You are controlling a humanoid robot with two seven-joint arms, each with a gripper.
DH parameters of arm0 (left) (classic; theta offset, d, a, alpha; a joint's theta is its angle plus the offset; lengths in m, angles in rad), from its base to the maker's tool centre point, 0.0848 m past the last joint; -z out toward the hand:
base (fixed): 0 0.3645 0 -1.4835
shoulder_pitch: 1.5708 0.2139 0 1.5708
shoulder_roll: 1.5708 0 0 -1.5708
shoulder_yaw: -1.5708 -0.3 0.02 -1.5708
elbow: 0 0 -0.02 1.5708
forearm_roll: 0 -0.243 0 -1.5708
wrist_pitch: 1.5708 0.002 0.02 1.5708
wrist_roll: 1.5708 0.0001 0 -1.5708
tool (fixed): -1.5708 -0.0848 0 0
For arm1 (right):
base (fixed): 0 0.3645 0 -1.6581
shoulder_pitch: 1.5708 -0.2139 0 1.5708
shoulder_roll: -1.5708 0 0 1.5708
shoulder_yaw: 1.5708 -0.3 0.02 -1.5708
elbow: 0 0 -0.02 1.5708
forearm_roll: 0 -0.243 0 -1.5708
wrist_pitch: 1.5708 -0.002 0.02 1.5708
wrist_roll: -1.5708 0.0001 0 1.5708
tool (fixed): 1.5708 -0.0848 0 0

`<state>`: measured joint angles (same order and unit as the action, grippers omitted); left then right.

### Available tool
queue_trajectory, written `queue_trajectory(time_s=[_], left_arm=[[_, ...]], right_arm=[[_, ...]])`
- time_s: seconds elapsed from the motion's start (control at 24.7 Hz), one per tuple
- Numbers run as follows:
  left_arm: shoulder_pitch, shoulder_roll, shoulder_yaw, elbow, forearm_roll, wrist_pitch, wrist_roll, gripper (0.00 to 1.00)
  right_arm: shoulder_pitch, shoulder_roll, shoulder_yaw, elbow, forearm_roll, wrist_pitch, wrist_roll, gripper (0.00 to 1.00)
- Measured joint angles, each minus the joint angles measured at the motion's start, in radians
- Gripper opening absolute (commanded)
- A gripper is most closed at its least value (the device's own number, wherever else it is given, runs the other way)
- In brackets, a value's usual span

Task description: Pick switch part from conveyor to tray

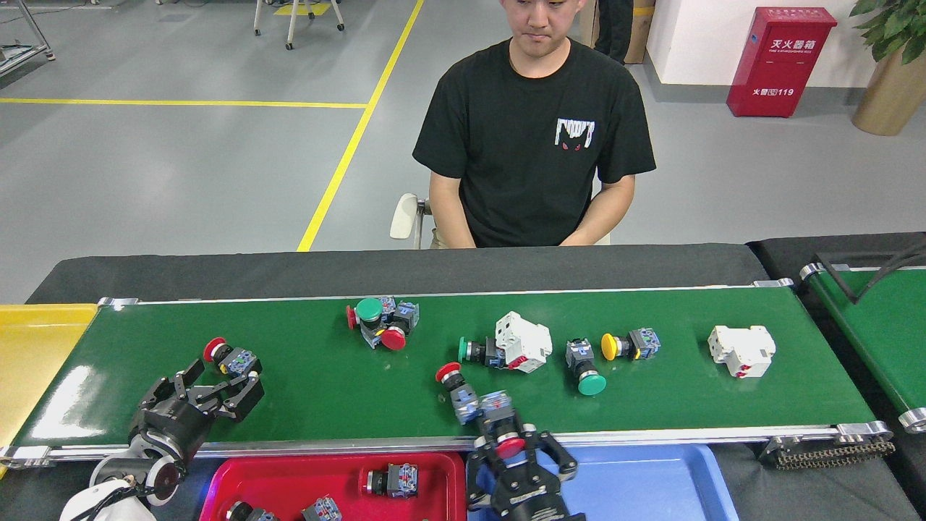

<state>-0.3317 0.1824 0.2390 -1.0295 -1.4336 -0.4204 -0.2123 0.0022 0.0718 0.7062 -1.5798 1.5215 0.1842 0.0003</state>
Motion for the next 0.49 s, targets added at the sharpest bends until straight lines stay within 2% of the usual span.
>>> queue_trajectory(time_s=[0.12, 0.2, 0.24, 0.32, 0.37, 0.49], left_arm=[[-0.033, 0.0, 0.0, 0.051, 0.0, 0.029, 0.004, 0.98], [-0.058, 0.0, 0.0, 0.089, 0.0, 0.076, 0.011, 0.89], [-0.07, 0.0, 0.0, 0.109, 0.001, 0.103, 0.021, 0.77], [-0.078, 0.0, 0.0, 0.133, 0.003, 0.137, 0.053, 0.39], [-0.078, 0.0, 0.002, 0.14, 0.007, 0.144, 0.076, 0.27], [-0.074, 0.0, 0.003, 0.151, 0.015, 0.149, 0.12, 0.12]], right_arm=[[-0.005, -0.004, 0.014, -0.001, 0.003, -0.049, -0.005, 1.0], [-0.005, -0.004, 0.014, -0.001, 0.003, -0.065, -0.006, 1.0], [-0.005, -0.004, 0.013, -0.001, 0.003, -0.07, -0.008, 1.0], [0.003, -0.004, -0.011, -0.008, 0.003, -0.072, -0.02, 1.0], [0.018, -0.003, -0.039, -0.019, 0.003, -0.074, -0.035, 1.0], [0.106, 0.001, -0.176, -0.059, 0.0, -0.063, -0.061, 1.0]])
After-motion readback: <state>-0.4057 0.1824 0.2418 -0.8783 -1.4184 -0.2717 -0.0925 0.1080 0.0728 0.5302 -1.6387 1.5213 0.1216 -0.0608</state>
